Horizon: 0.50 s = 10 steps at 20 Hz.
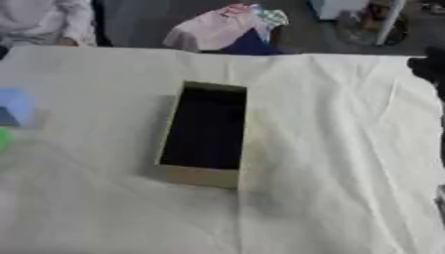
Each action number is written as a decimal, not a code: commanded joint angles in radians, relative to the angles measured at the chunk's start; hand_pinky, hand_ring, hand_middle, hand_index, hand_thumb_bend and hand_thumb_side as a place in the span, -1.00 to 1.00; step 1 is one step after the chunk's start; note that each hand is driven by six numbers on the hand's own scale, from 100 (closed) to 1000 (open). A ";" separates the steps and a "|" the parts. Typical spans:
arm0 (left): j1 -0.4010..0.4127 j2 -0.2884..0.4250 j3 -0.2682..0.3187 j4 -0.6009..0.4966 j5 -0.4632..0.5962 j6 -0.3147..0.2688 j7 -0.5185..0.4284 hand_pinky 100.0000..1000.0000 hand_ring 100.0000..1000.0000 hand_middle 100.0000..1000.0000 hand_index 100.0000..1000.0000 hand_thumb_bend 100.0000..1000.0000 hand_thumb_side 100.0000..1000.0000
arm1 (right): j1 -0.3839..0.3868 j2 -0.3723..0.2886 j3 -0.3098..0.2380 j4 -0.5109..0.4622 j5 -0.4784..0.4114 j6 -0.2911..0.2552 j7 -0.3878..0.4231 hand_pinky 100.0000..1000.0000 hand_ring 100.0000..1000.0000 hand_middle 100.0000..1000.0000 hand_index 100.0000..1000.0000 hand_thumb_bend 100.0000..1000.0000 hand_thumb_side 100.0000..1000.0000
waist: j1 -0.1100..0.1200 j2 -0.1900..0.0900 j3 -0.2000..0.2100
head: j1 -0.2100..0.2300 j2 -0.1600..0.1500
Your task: Pick up objects on the table and place them in the box.
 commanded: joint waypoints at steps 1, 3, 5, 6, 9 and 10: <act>-0.015 0.048 0.020 -0.089 0.031 0.011 0.003 -0.02 0.17 0.10 0.30 -0.48 -1.00 | -0.006 -0.016 -0.005 -0.017 0.004 -0.005 0.000 0.62 0.54 0.25 0.63 -1.00 0.75 | 0.004 -0.008 0.001 | -0.003 0.005; -0.015 0.055 0.024 -0.153 0.057 0.021 -0.006 -0.02 0.16 0.09 0.30 -0.50 -1.00 | -0.007 -0.019 -0.006 -0.017 0.005 -0.007 -0.001 0.62 0.54 0.25 0.63 -1.00 0.74 | 0.004 -0.008 0.001 | -0.001 0.005; -0.017 0.060 0.028 -0.220 0.083 0.033 -0.012 -0.02 0.15 0.08 0.30 -0.53 -1.00 | -0.008 -0.025 -0.007 -0.017 0.005 -0.011 -0.003 0.62 0.54 0.25 0.63 -1.00 0.74 | 0.005 -0.007 0.001 | -0.001 0.005; -0.019 0.061 0.029 -0.254 0.100 0.038 -0.013 -0.03 0.14 0.07 0.30 -0.56 -1.00 | -0.009 -0.029 -0.008 -0.017 0.005 -0.013 -0.005 0.62 0.54 0.25 0.63 -1.00 0.74 | 0.005 -0.007 0.001 | -0.002 0.005; -0.027 0.057 0.025 -0.352 0.169 0.054 -0.019 -0.04 0.12 0.05 0.29 -0.65 -1.00 | -0.011 -0.039 -0.008 -0.017 0.005 -0.022 -0.007 0.62 0.54 0.26 0.63 -1.00 0.73 | 0.006 -0.006 0.001 | -0.004 0.005; -0.033 0.052 0.022 -0.384 0.194 0.059 -0.023 -0.05 0.11 0.05 0.29 -0.67 -1.00 | -0.011 -0.041 -0.007 -0.017 0.005 -0.024 -0.007 0.62 0.54 0.26 0.63 -1.00 0.73 | 0.006 -0.006 0.001 | -0.005 0.005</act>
